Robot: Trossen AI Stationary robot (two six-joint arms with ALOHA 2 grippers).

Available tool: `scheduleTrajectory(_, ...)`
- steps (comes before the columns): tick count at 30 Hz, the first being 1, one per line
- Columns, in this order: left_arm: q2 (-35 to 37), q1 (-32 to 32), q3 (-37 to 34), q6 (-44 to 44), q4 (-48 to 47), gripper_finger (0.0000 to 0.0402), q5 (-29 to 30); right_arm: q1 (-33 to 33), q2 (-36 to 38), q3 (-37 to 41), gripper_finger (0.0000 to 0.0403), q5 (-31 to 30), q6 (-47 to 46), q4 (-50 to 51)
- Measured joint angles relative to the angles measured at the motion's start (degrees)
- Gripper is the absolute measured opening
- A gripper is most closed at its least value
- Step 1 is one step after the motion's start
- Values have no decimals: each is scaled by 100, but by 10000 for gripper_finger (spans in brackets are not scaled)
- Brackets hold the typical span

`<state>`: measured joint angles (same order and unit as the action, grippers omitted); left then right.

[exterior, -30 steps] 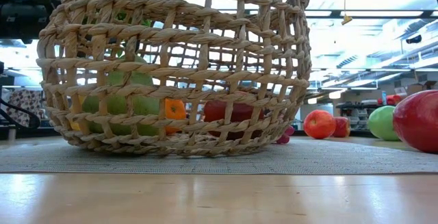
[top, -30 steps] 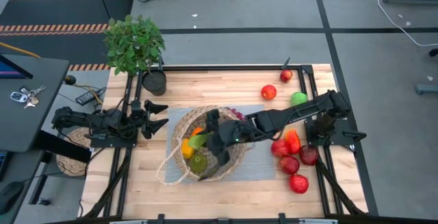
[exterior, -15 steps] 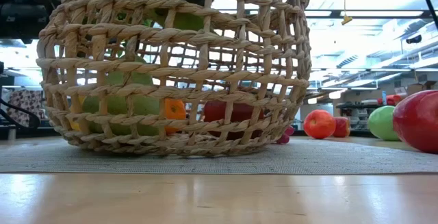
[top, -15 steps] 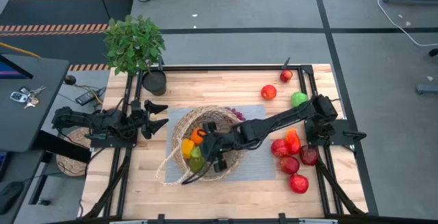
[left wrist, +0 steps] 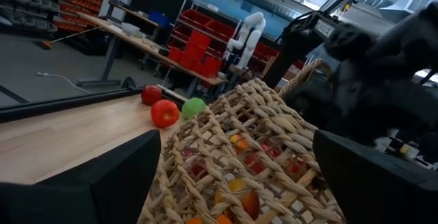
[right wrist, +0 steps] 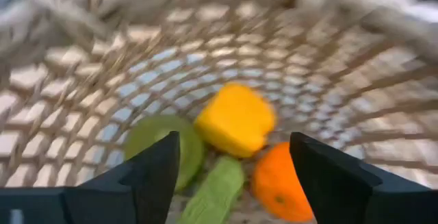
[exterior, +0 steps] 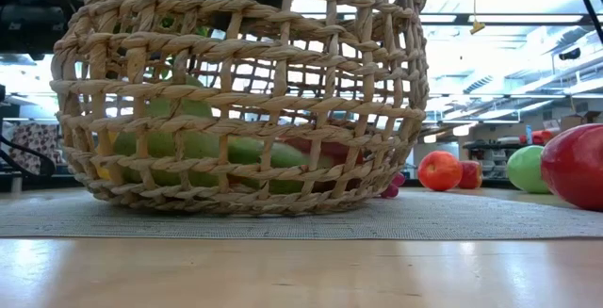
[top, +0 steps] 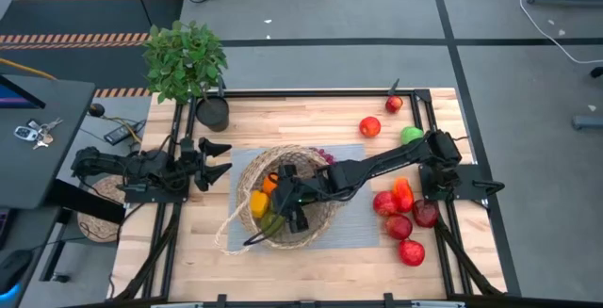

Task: Build produce basket
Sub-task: Put the red apple into the brown basket

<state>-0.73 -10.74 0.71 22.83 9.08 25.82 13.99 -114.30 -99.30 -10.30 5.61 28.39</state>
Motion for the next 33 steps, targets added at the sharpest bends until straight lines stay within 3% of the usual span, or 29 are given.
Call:
scheduleTrajectory(7, 0, 2, 0, 0, 0, 389, 2, 261, 262, -1431, 298, -1866, 192, 1421)
scheduleTrajectory(15, 0, 1, 0, 0, 0, 389, 1, -289, 1455, -1315, 291, -2036, -400, 2080)
scheduleTrajectory(22, 0, 0, 0, 0, 2, 389, -2, -1170, 2892, 462, 291, -2023, -1151, 2005)
scheduleTrajectory(33, 0, 2, 0, 0, 2, 389, 0, -2523, 4811, 4182, 292, -1899, -2182, 412)
